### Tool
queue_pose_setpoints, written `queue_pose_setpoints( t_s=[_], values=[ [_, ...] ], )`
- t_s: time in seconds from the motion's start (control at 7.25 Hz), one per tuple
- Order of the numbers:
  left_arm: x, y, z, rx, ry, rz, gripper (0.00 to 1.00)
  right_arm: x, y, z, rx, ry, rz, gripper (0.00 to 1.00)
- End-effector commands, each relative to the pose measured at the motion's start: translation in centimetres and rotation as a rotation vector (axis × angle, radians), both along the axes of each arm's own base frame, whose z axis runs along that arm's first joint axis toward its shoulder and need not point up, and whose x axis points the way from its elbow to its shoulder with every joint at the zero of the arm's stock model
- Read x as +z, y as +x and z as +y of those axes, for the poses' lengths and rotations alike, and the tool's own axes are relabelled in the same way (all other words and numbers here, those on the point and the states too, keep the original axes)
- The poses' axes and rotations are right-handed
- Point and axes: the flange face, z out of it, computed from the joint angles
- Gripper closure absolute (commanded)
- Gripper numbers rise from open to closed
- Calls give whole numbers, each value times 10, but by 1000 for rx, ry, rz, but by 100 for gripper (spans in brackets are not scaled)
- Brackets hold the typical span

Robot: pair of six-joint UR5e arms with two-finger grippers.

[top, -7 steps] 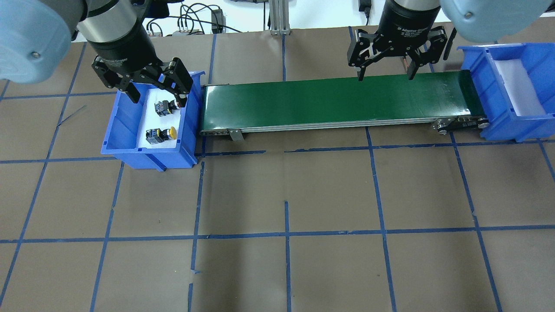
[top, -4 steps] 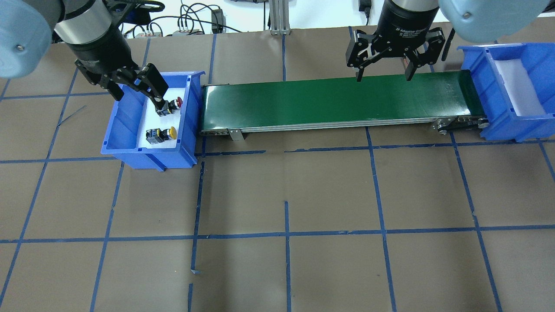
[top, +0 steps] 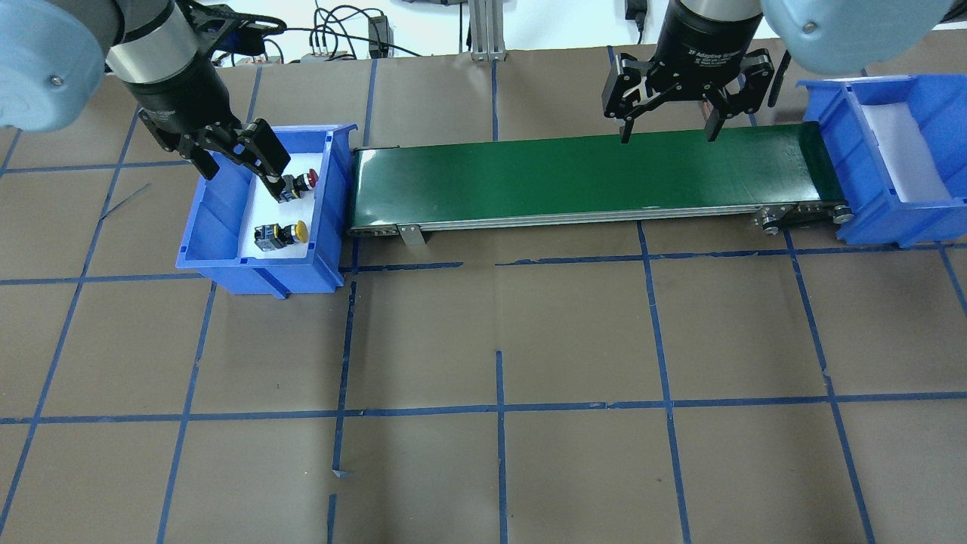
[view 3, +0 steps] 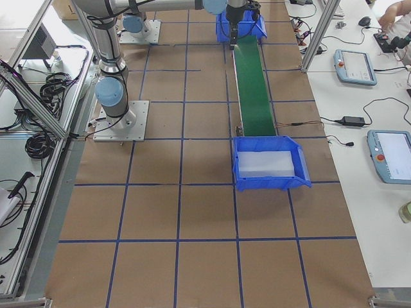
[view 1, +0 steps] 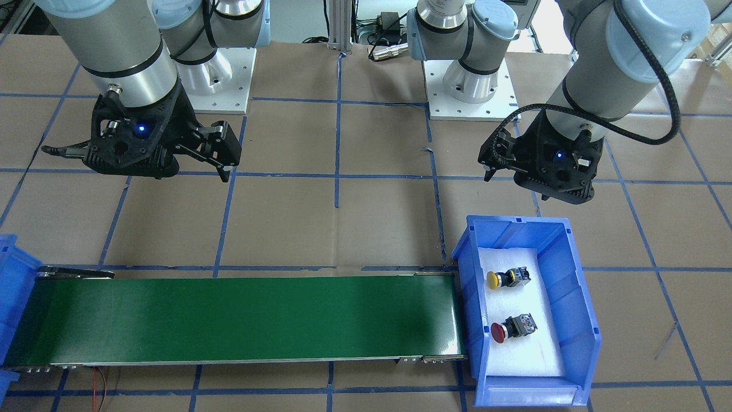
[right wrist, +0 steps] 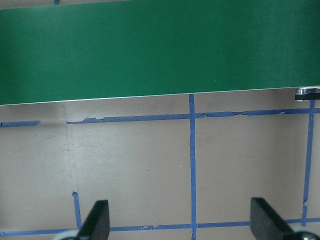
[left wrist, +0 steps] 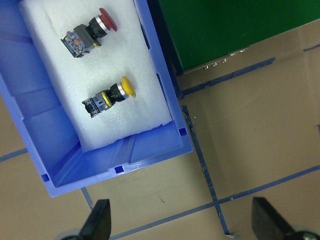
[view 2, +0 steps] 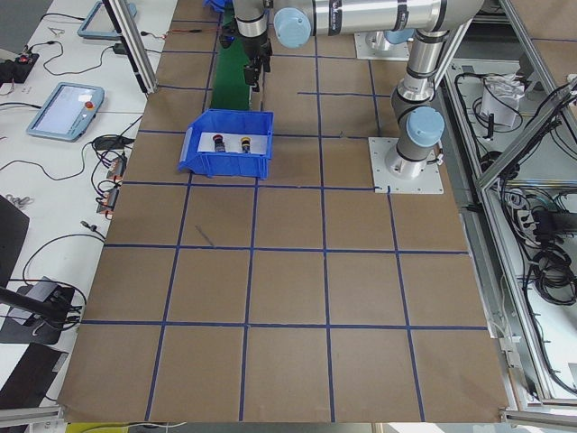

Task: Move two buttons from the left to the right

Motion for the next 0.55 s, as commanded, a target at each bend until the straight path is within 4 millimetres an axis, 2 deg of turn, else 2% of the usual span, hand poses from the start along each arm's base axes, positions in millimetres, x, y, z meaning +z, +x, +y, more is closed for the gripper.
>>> queue_pose_setpoints(
  t_s=[0.0, 0.14, 0.28, 0.41],
  values=[
    [-9, 15, -11, -130, -9, 12, 3, 1, 0, 0, 0, -1, -1, 0],
    [-26, 28, -29, -160, -35, 11, 5, 1, 0, 0, 0, -1, -3, 0],
    [-31, 31, -40, -237, -39, 18, 5, 1, 0, 0, 0, -2, -3, 0],
    [-37, 33, -42, -294, -27, 11, 5, 1, 0, 0, 0, -2, -3, 0]
  ],
)
